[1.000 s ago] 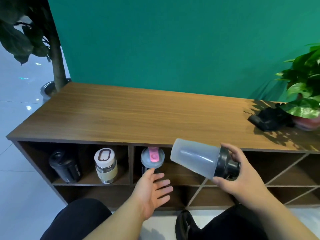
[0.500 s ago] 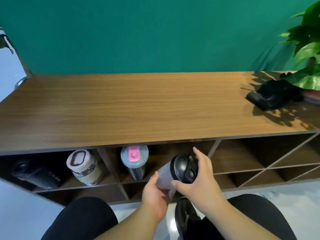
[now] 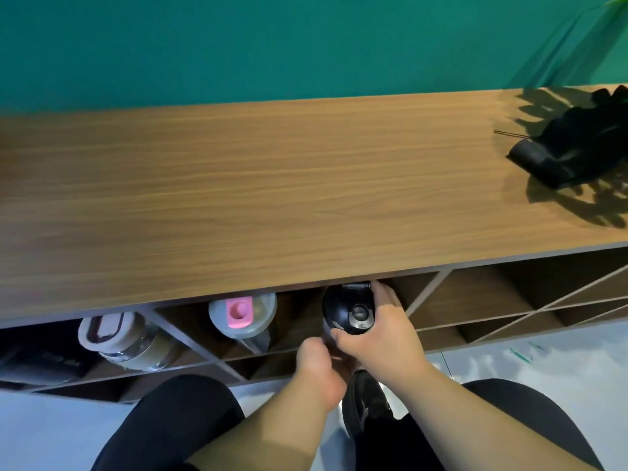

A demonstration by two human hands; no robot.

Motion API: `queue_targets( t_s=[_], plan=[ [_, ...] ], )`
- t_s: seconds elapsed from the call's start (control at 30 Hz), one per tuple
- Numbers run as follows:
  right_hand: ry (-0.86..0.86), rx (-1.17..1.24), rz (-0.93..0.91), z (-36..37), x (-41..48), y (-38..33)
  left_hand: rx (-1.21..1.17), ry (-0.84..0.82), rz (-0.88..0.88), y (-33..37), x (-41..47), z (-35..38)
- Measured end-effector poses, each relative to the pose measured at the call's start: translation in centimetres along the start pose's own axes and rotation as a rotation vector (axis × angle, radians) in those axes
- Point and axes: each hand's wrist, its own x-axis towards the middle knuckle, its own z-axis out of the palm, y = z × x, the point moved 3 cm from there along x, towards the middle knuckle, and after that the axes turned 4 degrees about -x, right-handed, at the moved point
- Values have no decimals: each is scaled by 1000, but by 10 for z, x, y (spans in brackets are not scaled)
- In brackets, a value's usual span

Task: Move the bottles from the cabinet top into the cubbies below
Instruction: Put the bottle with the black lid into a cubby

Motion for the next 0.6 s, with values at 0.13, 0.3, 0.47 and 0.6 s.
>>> queue_targets(
  t_s=[0.13,0.3,0.47,0.6],
  plan=[
    [-10,-20,-53,4,5,0,-63,35,-35,3,3,3],
    [-41,-15,-64,10,6,0,-88,19,-83,3,3,-2],
    [-62,-22,-93,15,6,-3,-73,32,-49,9,5,-4],
    [-69,-18,-81,18,10,-1,-83,-19,-72,13,4,2]
  ],
)
